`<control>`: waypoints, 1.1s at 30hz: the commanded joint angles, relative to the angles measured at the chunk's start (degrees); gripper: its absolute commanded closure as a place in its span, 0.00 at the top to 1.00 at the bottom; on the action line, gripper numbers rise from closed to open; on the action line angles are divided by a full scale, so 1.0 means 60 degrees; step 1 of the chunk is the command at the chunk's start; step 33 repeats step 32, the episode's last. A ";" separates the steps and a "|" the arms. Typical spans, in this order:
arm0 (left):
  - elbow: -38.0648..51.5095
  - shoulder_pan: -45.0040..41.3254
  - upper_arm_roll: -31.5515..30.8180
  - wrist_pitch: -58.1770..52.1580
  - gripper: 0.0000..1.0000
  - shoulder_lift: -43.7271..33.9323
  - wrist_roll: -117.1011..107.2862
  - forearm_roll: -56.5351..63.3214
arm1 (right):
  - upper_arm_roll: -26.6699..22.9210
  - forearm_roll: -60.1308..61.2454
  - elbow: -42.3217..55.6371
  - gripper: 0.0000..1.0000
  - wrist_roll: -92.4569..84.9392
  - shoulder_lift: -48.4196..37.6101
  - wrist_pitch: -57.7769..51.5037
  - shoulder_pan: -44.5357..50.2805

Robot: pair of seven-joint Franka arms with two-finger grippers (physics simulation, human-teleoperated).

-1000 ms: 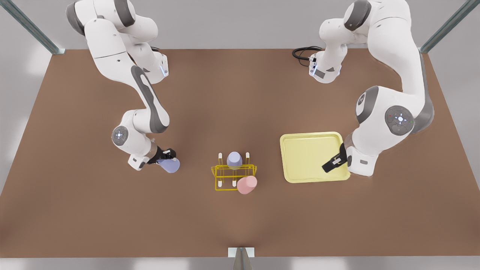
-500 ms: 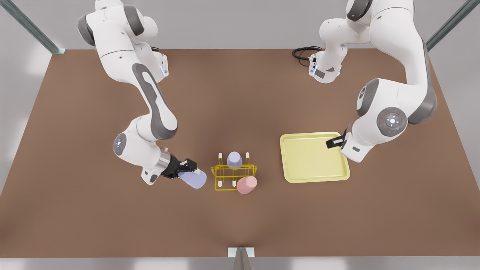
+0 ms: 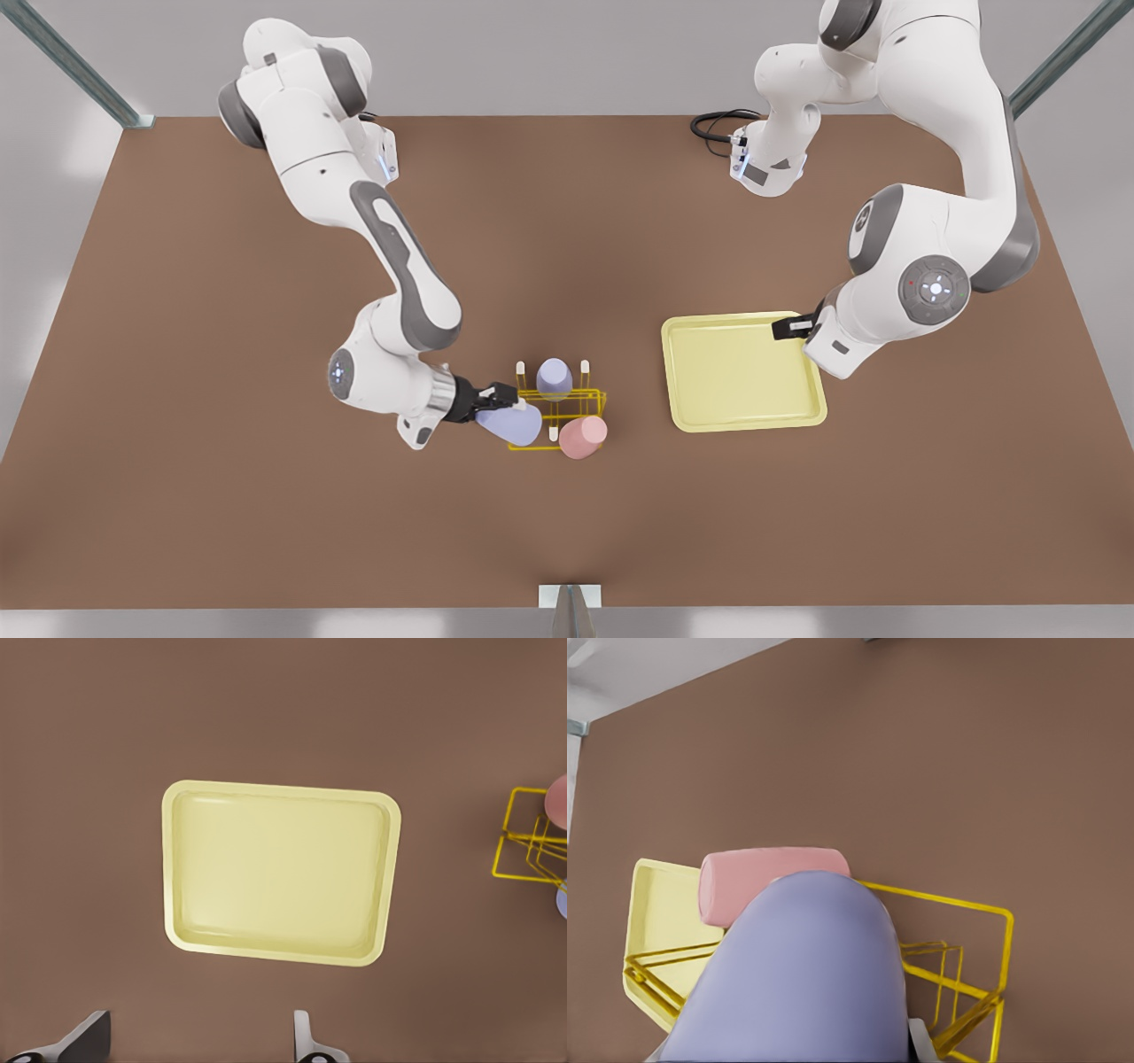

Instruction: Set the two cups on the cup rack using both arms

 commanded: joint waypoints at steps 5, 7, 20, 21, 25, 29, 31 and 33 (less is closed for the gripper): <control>0.0004 0.0091 0.0011 -0.0050 1.00 -0.0012 0.0941 0.0003 | -0.0011 0.0017 0.0129 1.00 0.0497 0.0186 0.0042 0.0071; 0.0004 0.0077 0.0011 -0.0051 1.00 -0.0012 0.0927 -0.0012 | -0.0011 -0.0012 0.0246 1.00 0.0497 0.0274 0.0027 0.0071; 0.0004 0.0091 0.0011 -0.0036 1.00 0.0003 0.0941 0.0017 | -0.0304 -0.4228 0.2033 1.00 0.1552 -0.0546 -0.2696 0.0012; 0.0004 0.0091 0.0011 -0.0036 1.00 -0.0012 0.0941 0.0017 | -0.0363 -0.5809 0.2004 1.00 0.1552 -0.0911 -0.3413 -0.0076; 0.0004 0.0106 0.0011 -0.0036 1.00 0.0003 0.0941 0.0032 | -0.1330 -0.8230 0.2311 1.00 0.1421 -0.1805 -0.6740 -0.0529; 0.0004 0.0091 -0.0004 -0.0080 1.00 -0.0012 0.0941 0.0091 | -0.0788 -0.8406 -0.0148 1.00 0.1288 -0.5262 -0.7195 -0.1614; 0.0004 0.0062 -0.0019 -0.0270 1.00 -0.0041 0.0941 0.0091 | -0.0788 -0.8479 -0.0924 1.00 0.1332 -0.5613 -0.6770 -0.1804; 0.0004 0.0077 -0.0019 -0.0285 1.00 -0.0056 0.0941 0.0091 | -0.0773 -0.8479 -0.1072 1.00 0.1332 -0.5673 -0.6711 -0.1877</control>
